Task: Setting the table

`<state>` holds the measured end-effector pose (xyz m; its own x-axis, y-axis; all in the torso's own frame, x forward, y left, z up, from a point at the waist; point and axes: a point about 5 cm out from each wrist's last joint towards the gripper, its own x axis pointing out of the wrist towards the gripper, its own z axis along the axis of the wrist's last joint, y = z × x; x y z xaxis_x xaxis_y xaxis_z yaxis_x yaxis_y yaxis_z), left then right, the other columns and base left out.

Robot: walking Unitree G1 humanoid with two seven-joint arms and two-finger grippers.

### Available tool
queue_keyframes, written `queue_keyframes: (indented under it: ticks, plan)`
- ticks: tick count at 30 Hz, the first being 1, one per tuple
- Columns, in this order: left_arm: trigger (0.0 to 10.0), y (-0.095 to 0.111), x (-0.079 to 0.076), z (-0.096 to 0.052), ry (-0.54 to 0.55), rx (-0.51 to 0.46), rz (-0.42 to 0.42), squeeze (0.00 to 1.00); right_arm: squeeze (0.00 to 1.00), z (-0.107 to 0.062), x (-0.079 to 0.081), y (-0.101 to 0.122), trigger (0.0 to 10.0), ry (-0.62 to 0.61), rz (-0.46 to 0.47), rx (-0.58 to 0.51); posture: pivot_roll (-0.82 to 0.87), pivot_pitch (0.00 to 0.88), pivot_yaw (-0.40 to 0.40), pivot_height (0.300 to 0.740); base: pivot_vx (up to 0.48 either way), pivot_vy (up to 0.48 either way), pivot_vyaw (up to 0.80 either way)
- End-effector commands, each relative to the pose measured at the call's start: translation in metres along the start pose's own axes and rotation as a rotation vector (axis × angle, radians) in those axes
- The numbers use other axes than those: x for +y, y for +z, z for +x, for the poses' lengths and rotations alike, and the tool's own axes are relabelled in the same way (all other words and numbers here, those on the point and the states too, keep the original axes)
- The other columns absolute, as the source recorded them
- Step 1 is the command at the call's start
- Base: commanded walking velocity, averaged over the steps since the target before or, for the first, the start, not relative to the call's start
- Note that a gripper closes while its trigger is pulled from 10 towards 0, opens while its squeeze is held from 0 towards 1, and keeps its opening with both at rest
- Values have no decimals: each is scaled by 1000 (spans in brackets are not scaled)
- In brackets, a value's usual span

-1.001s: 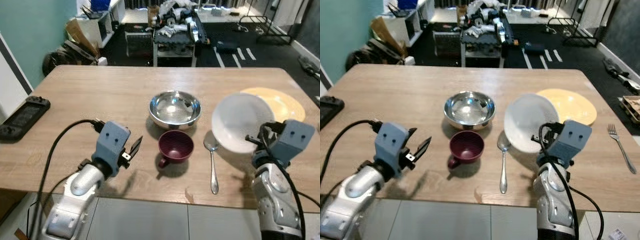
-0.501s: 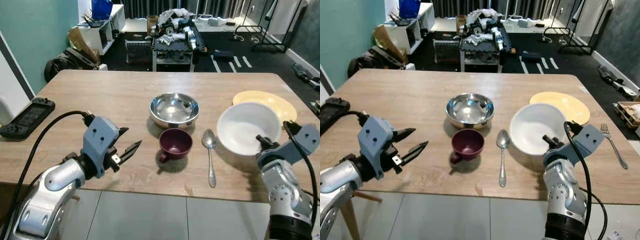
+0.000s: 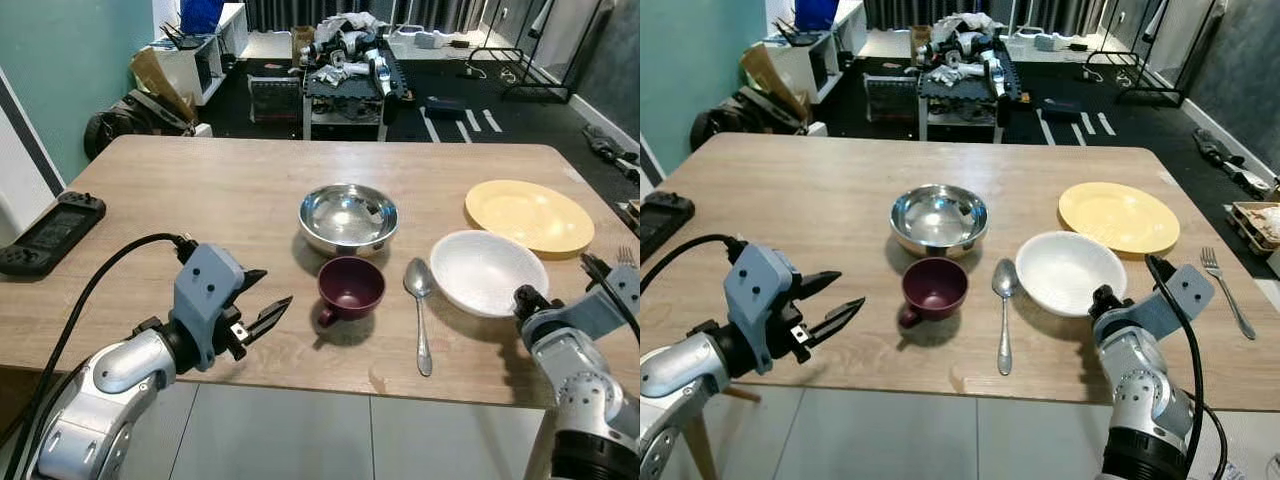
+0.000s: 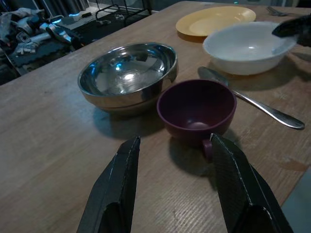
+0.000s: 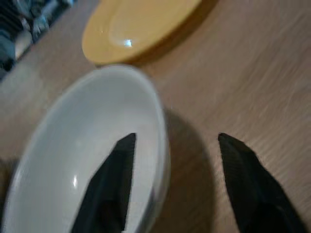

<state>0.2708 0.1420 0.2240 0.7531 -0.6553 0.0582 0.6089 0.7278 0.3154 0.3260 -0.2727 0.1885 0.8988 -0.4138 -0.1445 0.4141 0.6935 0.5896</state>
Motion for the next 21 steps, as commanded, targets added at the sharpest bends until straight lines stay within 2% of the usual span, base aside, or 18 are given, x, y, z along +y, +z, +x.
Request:
queue_keyframes:
  ticks: [1,3,4,5,6,7,10,12,15,21]
  plan:
    - [10000,-2,-8,1,-17,4,-26,0,1000,-7,10,20,10000,67,53,-133,55,126,70,740,0,0,0]
    - [10000,-5,-14,4,-16,4,-39,0,1000,-18,21,34,10000,142,5,-261,48,129,70,740,0,0,0]
    - [10000,-5,-14,4,-16,4,-39,0,1000,-18,21,34,10000,142,5,-261,48,129,70,740,0,0,0]
    - [10000,-6,-16,5,-9,5,-47,0,114,-24,27,39,10000,173,-35,-309,48,129,70,740,0,0,0]
    - [10000,-9,-19,10,18,6,-53,0,0,-37,41,44,10000,242,-121,-388,47,130,74,740,0,0,0]
    - [10000,-9,-19,10,18,6,-53,0,0,-37,41,44,10000,242,-121,-388,47,130,74,740,0,0,0]
    - [10000,-11,-24,17,71,1,-58,0,0,-54,60,44,10000,344,-262,-475,46,135,90,740,0,0,0]
    - [10000,-11,-27,19,80,1,-51,0,0,-62,68,38,10000,395,-304,-490,46,134,95,740,0,0,0]
    - [10000,-12,-32,22,115,2,-43,0,0,-70,68,17,10000,425,-337,-456,44,128,102,740,0,0,0]
    - [10000,-11,-26,27,178,1,-88,0,0,-74,66,4,10000,467,-406,-438,28,112,93,740,0,0,0]
